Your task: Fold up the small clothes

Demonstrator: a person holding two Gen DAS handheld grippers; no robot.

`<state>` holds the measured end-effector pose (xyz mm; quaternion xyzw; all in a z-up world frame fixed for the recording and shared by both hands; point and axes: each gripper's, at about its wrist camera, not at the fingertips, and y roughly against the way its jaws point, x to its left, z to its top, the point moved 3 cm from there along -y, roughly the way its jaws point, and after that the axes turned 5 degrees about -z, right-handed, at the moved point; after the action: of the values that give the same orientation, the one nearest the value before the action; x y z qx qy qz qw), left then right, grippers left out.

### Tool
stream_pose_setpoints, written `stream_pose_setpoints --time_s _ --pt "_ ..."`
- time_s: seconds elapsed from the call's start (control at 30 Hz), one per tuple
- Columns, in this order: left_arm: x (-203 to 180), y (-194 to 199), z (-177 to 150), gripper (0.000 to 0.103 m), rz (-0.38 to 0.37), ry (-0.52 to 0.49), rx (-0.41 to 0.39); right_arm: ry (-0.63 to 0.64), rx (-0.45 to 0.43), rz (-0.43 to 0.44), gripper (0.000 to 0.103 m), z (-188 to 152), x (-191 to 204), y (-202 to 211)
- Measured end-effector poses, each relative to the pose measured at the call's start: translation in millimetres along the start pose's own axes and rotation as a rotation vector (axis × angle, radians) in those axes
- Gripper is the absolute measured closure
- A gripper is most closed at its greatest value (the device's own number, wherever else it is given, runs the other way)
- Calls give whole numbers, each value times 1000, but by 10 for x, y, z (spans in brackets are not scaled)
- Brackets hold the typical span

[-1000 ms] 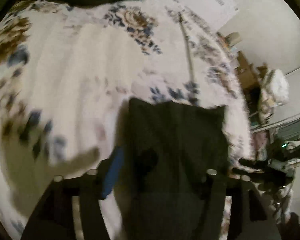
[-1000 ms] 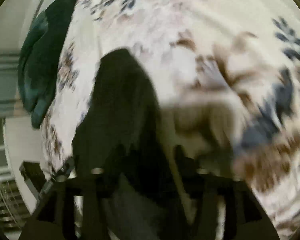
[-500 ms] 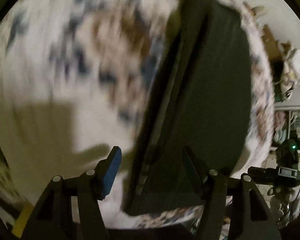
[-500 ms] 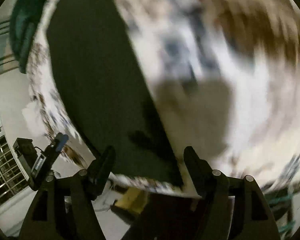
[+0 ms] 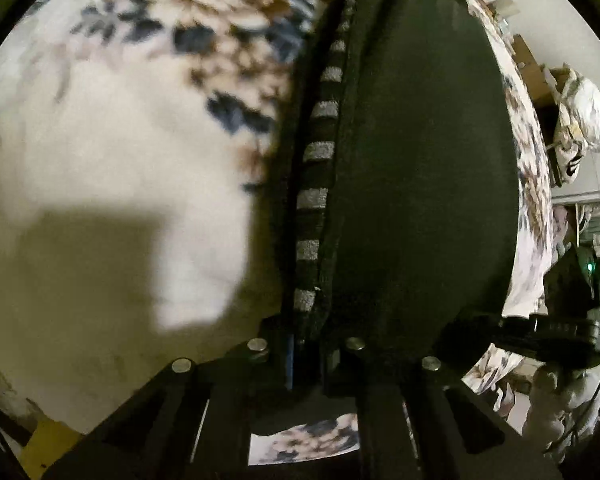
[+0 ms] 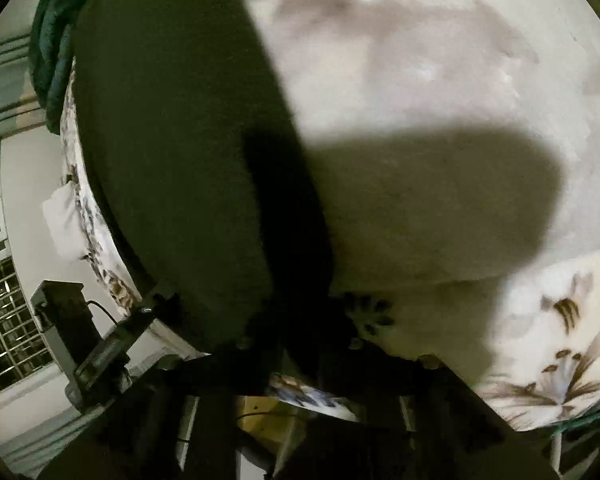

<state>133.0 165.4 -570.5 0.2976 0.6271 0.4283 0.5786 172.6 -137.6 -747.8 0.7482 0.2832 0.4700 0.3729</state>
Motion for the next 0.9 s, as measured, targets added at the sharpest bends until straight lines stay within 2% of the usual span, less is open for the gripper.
stream_pose_setpoints --time_s 0.03,0.13,0.2,0.23,0.27,0.3,0.33,0.37,0.4,0.47,0.5,0.53,0.57,0.6,0.63,0.73,0.8,0.9 --pt "31 47 -16 98 -26 18 -18 -2 -11 1 91 4 17 28" --pt "125 25 -93 97 -60 40 -4 16 -52 -24 92 -69 21 150" --pt "145 -65 -105 92 -79 50 25 9 -33 -8 93 -73 -33 146" --pt "163 -106 -146 78 -86 60 47 16 -24 -10 92 -60 -41 120" --pt "174 -163 -174 71 -98 68 76 22 -14 -10 90 -45 -14 73" --pt "149 -195 -190 59 -149 70 83 15 5 -10 86 -11 -11 25" --pt "110 -187 -183 45 -179 67 72 9 26 -10 76 11 -24 -18" --pt "48 -197 -183 41 -201 59 63 10 37 -9 61 34 -45 -35" --pt "5 -208 -179 41 -198 49 60 11 52 0 56 46 -63 -82" --pt "-108 -249 -166 43 -185 26 48 12 58 44 44 68 -64 -155" --pt "-150 -258 -154 48 -182 26 37 9 55 75 41 81 -47 -184" --pt "-191 -265 -146 79 -177 30 27 6 49 98 36 93 -24 -201" --pt "-204 -265 -156 97 -161 33 27 2 42 108 35 95 -22 -209" --pt "-238 -299 -135 96 -142 46 22 0 36 109 35 107 -18 -214" --pt "-238 -294 -118 96 -137 57 13 1 24 108 35 114 20 -222" --pt "-269 -265 -112 96 -111 79 -9 -1 18 113 91 90 62 -229" --pt "-232 -165 -139 96 -116 100 -19 -20 5 126 92 62 135 -214" --pt "-371 24 -103 96 -149 114 -28 -17 -4 160 92 18 146 13"
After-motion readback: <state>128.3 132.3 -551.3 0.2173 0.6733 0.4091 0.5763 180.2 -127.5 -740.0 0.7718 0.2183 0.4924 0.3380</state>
